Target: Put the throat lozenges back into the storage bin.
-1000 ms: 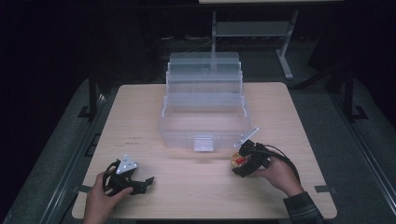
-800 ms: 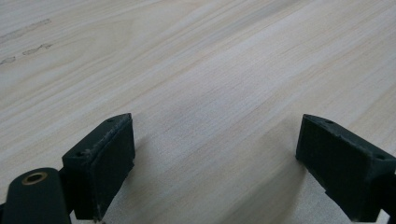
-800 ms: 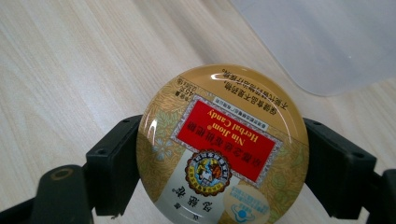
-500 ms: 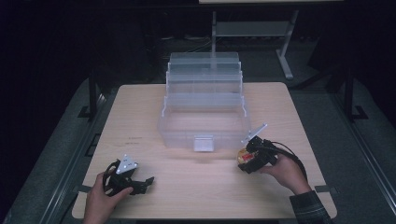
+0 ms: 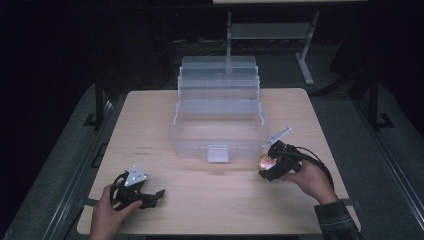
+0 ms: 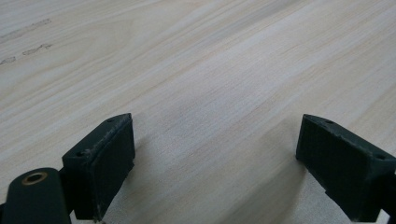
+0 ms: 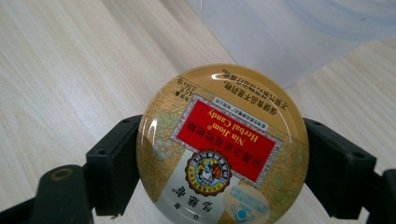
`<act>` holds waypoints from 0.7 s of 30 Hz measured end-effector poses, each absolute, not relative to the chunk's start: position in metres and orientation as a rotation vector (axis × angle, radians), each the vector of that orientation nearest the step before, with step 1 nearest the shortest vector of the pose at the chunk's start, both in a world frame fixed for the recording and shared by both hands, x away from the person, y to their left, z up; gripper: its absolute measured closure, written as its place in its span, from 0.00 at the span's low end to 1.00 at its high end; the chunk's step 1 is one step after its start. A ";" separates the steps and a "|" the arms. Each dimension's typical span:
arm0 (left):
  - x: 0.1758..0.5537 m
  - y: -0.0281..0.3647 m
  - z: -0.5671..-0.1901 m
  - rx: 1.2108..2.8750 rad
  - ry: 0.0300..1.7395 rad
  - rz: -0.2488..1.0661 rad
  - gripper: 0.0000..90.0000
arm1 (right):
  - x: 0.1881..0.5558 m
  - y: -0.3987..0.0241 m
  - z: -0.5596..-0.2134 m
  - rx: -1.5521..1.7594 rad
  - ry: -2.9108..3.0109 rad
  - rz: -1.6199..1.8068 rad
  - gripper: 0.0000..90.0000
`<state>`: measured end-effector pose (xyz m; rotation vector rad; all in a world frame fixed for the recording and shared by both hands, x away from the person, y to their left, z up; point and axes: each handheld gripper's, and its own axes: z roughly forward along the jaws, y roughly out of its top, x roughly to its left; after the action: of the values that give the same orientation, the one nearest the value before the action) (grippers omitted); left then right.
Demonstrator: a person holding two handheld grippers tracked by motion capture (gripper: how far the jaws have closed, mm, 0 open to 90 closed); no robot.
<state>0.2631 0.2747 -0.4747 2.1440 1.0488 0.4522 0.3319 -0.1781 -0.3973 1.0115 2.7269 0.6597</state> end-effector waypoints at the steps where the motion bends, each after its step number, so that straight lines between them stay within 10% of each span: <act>1: 0.263 0.275 -0.475 2.144 1.049 0.452 0.12 | 0.332 -0.178 -0.397 1.011 2.727 0.661 0.22; 21: 0.263 0.275 -0.475 2.143 1.049 0.452 0.12 | 0.339 -0.184 -0.370 1.005 2.694 0.669 0.22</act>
<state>0.2631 0.2747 -0.4748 2.1428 1.0492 0.4518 0.3388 -0.1839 -0.3699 1.0052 2.6943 0.6688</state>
